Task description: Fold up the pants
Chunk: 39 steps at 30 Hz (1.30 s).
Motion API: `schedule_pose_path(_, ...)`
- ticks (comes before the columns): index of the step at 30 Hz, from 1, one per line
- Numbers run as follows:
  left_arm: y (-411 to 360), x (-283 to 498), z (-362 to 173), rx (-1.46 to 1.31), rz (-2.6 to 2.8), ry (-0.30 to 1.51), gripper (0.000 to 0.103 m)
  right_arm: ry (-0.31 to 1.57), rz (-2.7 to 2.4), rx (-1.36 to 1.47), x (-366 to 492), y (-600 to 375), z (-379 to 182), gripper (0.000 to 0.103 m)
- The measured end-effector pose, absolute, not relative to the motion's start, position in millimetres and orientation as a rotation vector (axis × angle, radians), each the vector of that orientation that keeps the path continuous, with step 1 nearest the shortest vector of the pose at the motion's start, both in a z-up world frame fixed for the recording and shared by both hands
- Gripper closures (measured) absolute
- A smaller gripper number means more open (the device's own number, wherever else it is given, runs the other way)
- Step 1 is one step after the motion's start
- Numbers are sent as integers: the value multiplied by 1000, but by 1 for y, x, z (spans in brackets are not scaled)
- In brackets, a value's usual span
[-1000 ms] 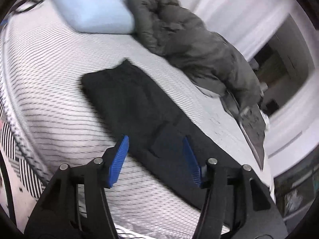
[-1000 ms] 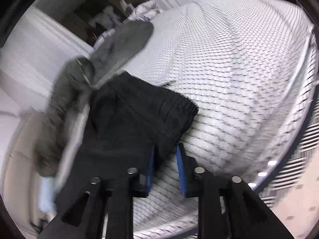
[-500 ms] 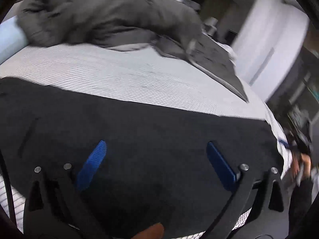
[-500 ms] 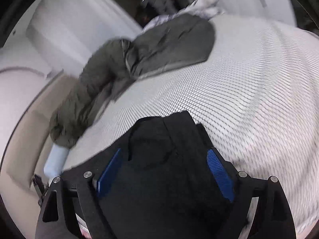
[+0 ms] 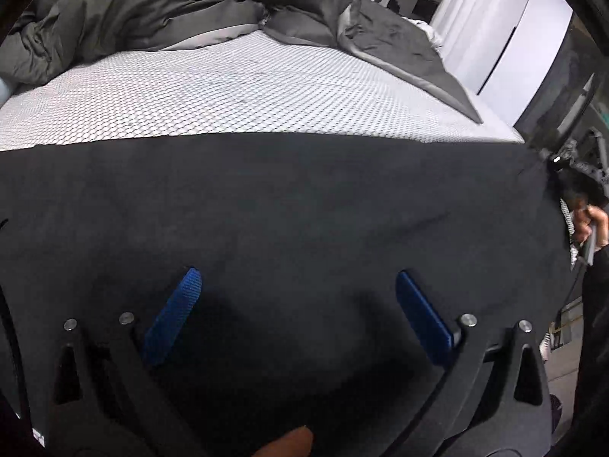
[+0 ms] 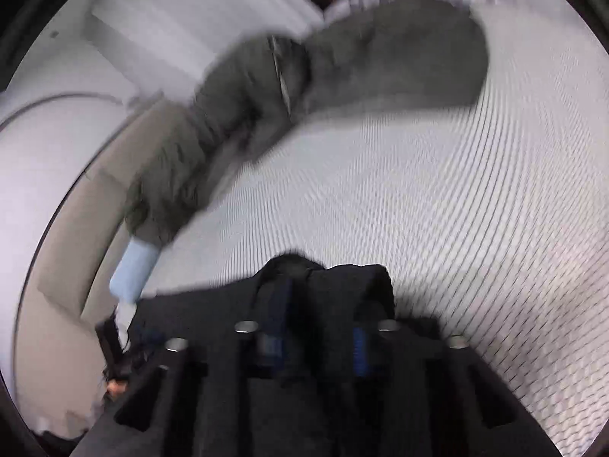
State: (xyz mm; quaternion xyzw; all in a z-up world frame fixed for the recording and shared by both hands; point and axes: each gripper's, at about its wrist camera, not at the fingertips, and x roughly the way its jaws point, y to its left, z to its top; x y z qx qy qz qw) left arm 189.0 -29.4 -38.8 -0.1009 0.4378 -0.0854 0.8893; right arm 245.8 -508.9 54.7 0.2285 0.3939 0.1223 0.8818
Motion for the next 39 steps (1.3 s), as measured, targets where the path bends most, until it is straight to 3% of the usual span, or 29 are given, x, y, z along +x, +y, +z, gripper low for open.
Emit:
schedule_pose_path(3,-27,193,-43,-195,-199,913,2,745,167,417,241,-512,64,93)
schedule_pose_path(6,-31,195,-44,-150,-180,919,2,925,30,341,269,-511,33,91)
schedule_pose_path(8,-31,196,-43,-145,-173,920,2,1009,-14,347,277,-516,15,83)
schedule_pose_path(12,-25,188,-33,-188,-188,902,2,870,-96,389,244,-525,47,42)
schedule_pose_path(16,-37,180,-17,-194,-243,854,1,738,-283,427,158,-529,68,30)
schedule_pose_path(24,-76,174,-17,-159,-302,864,1,713,-307,823,58,-508,3,31)
schedule_pose_path(26,-78,173,-22,-164,-295,875,1,671,-266,872,53,-507,-5,50)
schedule_pose_path(27,-77,173,-25,-161,-285,880,1,662,-268,876,59,-504,-10,71)
schedule_pose_path(28,-76,173,-28,-154,-269,886,1,646,-254,859,60,-500,-5,83)
schedule_pose_path(30,-72,172,-34,-144,-241,900,1,593,-239,791,58,-492,11,90)
schedule_pose_path(33,-61,172,-41,-138,-211,915,1,592,-254,714,38,-484,23,90)
schedule_pose_path(37,-55,171,-40,-136,-207,915,1,797,-341,651,37,-492,-13,80)
schedule_pose_path(38,-54,171,-38,-141,-206,912,1,767,-338,627,33,-489,-4,75)
schedule_pose_path(39,-55,169,-33,-156,-220,899,1,731,-353,595,27,-484,9,61)
